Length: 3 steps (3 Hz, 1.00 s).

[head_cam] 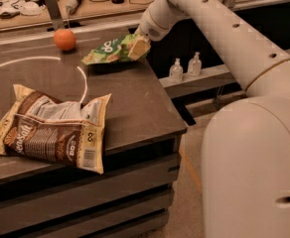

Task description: Move green rice chip bag near brown chip bag

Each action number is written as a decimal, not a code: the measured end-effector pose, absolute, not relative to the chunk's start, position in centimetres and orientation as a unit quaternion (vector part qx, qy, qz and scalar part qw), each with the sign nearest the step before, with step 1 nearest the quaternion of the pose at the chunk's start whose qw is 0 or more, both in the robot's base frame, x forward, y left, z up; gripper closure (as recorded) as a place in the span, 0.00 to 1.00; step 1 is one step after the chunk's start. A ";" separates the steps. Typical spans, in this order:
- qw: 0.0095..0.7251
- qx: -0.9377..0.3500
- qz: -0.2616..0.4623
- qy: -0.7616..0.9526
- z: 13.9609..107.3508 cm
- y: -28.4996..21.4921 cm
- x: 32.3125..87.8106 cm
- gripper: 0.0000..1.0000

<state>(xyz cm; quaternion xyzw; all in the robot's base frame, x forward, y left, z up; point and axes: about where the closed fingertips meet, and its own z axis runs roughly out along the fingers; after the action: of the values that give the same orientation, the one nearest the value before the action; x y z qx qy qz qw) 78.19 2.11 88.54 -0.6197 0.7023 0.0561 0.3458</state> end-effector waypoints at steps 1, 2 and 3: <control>0.343 -0.642 0.059 0.683 90.0 3.2 76.1 1.00; 0.361 -0.659 0.079 0.655 90.7 4.5 74.0 1.00; 0.381 -0.670 0.113 0.627 90.5 6.6 71.7 0.81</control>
Offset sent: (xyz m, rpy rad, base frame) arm -0.0744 0.0388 0.0360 0.1059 -0.0750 0.2199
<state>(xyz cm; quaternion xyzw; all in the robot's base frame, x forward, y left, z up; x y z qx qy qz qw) 71.72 6.58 90.48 -0.6702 0.6267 0.1132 0.3812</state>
